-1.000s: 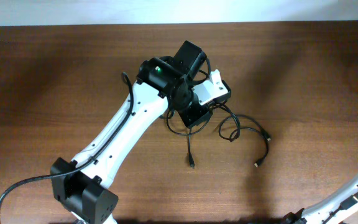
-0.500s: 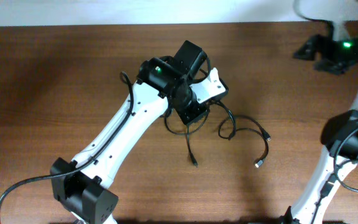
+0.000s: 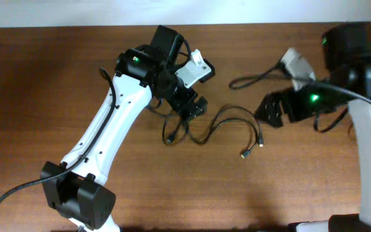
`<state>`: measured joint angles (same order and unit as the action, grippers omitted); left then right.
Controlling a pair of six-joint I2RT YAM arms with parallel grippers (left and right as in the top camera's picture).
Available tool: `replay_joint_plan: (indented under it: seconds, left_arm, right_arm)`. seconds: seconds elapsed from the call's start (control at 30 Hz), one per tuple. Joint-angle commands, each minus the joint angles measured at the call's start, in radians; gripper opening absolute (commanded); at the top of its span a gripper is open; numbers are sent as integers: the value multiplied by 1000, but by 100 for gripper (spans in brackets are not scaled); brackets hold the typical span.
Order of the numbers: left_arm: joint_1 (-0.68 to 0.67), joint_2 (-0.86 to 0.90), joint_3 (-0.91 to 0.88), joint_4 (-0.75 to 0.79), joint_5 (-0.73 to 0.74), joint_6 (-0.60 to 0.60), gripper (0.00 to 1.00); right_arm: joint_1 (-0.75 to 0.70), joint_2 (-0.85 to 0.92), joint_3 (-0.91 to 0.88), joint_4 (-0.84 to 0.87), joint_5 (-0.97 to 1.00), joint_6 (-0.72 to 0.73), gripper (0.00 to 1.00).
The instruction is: Untangle cables
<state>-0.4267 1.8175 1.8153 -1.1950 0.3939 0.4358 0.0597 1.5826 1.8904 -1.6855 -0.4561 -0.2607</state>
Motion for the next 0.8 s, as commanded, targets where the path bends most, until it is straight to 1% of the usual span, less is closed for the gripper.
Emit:
replay_joint_plan:
  seconds: [0.0, 0.03, 0.07, 0.1, 0.13, 0.17, 0.2, 0.23, 0.27, 0.3, 0.33, 0.37, 0.4, 0.43, 0.47, 0.5, 0.53, 0.57, 0.67, 0.7, 0.77]
  left_arm:
    - [23, -14, 3, -10, -44, -1, 94]
    - [49, -14, 3, -1, -54, -2, 91]
    - [80, -18, 3, 6, -54, -3, 90]
    - [137, -29, 5, 21, -53, -45, 90]
    - [217, -46, 6, 36, -46, -103, 86]
    - [322, -76, 7, 39, 24, -137, 79]
    - [386, -96, 7, 34, 90, -137, 75]
    - [504, -138, 7, 23, 181, -142, 68]
    - [544, -156, 7, 24, 196, -160, 67]
    - [589, -183, 7, 24, 215, -163, 67]
    - [622, -212, 7, 24, 240, -163, 65]
    - [640, -246, 7, 23, 243, -163, 58]
    - [645, -283, 7, 18, 243, -163, 46]
    - [644, -323, 7, -14, 242, -163, 44]
    - [644, -354, 7, -64, 242, -163, 45]
    - [644, -373, 7, -103, 242, -163, 45]
    - [644, -381, 7, -122, 243, -163, 45]
    - [642, -392, 7, -156, 243, -163, 45]
    - [591, -393, 6, -211, 237, -151, 44]
    - [568, -393, 6, -220, 227, -151, 45]
    - [525, -393, 6, -240, 208, -142, 45]
  right_arm:
    - [14, -18, -187, -4, -10, -26, 89]
    - [49, -18, -248, 8, -10, -57, 84]
    - [95, -18, -282, 36, -10, -64, 83]
    - [146, -18, -299, 67, -10, -64, 82]
    - [217, -18, -300, 98, -10, -64, 82]
    - [285, -18, -300, 126, -9, -64, 82]
    - [347, -18, -300, 158, 6, -64, 80]
    - [404, -17, -301, 192, 24, -63, 68]
    - [432, -16, -307, 220, 23, -63, 63]
    - [472, -16, -329, 277, 24, -51, 63]
    - [507, -14, -371, 344, 24, -40, 60]
    - [525, -10, -410, 401, 24, -31, 45]
    - [534, 2, -473, 472, 24, -7, 40]
    - [537, 21, -537, 539, 22, 26, 40]
    - [537, 39, -587, 594, 19, 76, 40]
    - [540, 46, -609, 628, 11, 87, 40]
    - [550, 49, -628, 665, -5, 87, 48]
    - [570, 52, -640, 707, -27, 87, 47]
    - [678, 62, -640, 830, -21, 142, 27]
    - [710, 64, -640, 866, 21, 180, 24]
    - [750, 76, -640, 890, 87, 200, 22]
